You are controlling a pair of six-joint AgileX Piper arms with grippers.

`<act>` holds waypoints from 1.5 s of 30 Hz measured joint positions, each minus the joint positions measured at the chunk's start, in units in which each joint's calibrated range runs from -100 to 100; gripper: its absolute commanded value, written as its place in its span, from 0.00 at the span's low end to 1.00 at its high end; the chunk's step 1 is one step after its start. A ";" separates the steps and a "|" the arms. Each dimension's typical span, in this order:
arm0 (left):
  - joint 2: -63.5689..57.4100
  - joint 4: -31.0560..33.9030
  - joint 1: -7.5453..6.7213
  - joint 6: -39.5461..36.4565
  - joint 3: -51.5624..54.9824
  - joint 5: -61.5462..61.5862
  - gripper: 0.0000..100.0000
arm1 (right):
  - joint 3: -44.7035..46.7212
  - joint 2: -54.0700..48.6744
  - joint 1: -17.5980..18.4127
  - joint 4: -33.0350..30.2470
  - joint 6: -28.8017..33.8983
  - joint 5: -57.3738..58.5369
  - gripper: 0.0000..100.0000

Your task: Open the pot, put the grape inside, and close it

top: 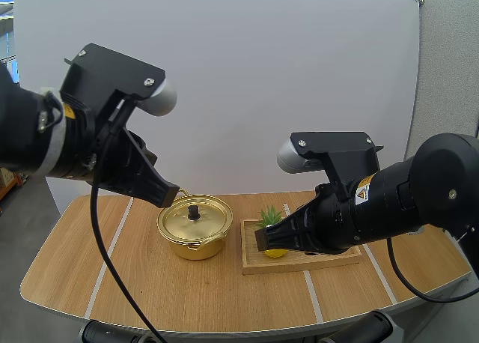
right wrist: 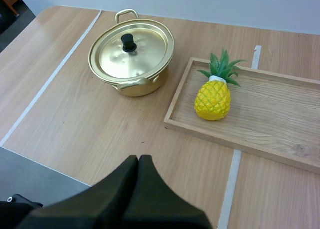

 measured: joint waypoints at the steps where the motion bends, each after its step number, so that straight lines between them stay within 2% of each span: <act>1: -2.09 0.00 0.00 -1.56 0.00 0.00 0.00 | 0.00 0.00 -0.32 0.00 0.00 0.00 0.00; 9: -7.39 -0.26 0.00 -5.15 4.88 0.00 0.00 | 0.00 -2.19 -1.72 0.00 0.00 0.00 0.00; 16: -17.84 -1.32 1.68 -5.46 15.86 0.00 0.00 | 0.00 -11.65 -3.67 0.00 0.00 0.00 0.00; 20: -20.93 -2.10 1.73 -5.82 17.07 -3.33 0.00 | 0.00 -15.55 -3.82 0.10 0.00 0.00 0.00; 23: -23.51 -2.35 1.73 -7.91 18.46 -11.70 0.00 | 0.00 -17.61 -3.82 0.10 0.00 -0.11 0.00; 27: -25.27 -2.45 1.73 -9.74 23.23 -27.32 0.00 | 0.13 -18.06 -3.91 -1.44 0.00 -11.81 0.00; 31: -25.39 -2.49 1.82 -10.69 26.62 -35.18 0.00 | 0.13 -18.06 -3.93 -3.92 0.00 -23.48 0.00; 37: -25.39 -2.72 4.81 -12.39 28.19 -38.04 0.00 | 0.13 -18.06 -4.92 -5.09 0.00 -32.64 0.00; 40: -25.39 -2.82 5.42 -13.04 28.19 -39.70 0.00 | 0.13 -18.06 -6.13 -5.44 0.00 -36.13 0.00; 45: -25.39 -2.82 5.48 -13.26 28.19 -43.39 0.00 | 0.84 -18.06 -6.76 -5.98 0.00 -41.92 0.00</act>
